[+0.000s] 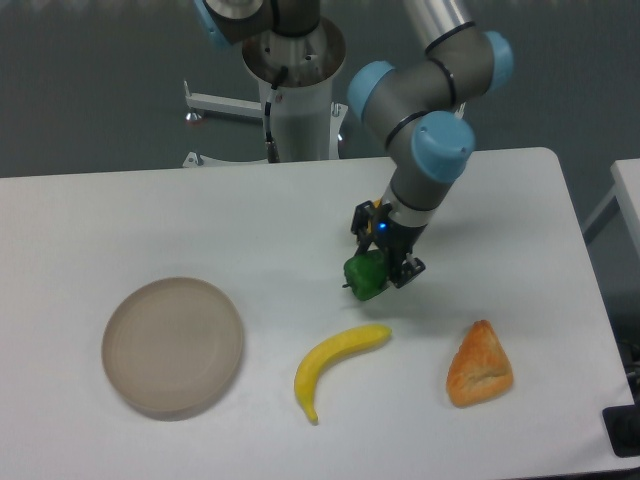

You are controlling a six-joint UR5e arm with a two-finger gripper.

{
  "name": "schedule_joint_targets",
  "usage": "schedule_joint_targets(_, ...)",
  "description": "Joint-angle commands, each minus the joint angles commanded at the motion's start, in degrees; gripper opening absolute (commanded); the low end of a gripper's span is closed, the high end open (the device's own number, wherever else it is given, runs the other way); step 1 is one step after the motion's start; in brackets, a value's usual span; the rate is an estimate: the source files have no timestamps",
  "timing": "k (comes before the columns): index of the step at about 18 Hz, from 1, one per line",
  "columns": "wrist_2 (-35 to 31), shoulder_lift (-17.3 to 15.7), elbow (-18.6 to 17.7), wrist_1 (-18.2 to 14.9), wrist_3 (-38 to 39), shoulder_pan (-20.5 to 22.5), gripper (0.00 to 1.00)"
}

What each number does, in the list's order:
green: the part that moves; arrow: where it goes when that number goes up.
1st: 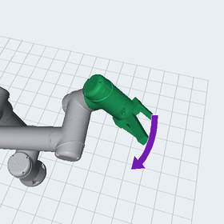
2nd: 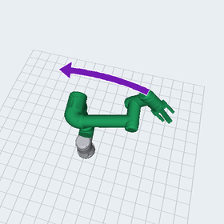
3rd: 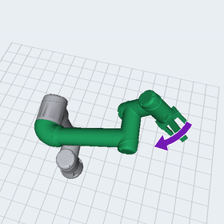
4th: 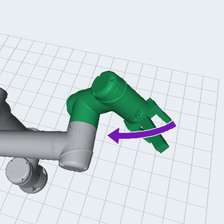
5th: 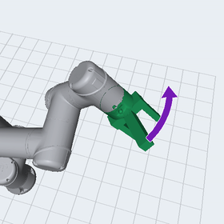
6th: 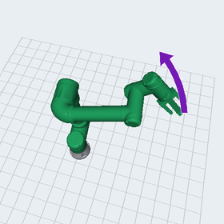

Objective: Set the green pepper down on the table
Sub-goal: 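Carry the green pepper toward the yellow pepper and lower it, then set the green pepper down on the table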

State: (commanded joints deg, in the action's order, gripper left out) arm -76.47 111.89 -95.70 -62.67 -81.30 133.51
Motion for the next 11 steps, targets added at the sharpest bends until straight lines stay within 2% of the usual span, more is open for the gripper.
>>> schedule_joint_targets(3,0.26,-0.53,-1.23,0.0,-1.32,0.52,0.26)
schedule_joint_targets(11,0.7,-0.44,-1.41,-0.26,-1.41,0.44,0.27)
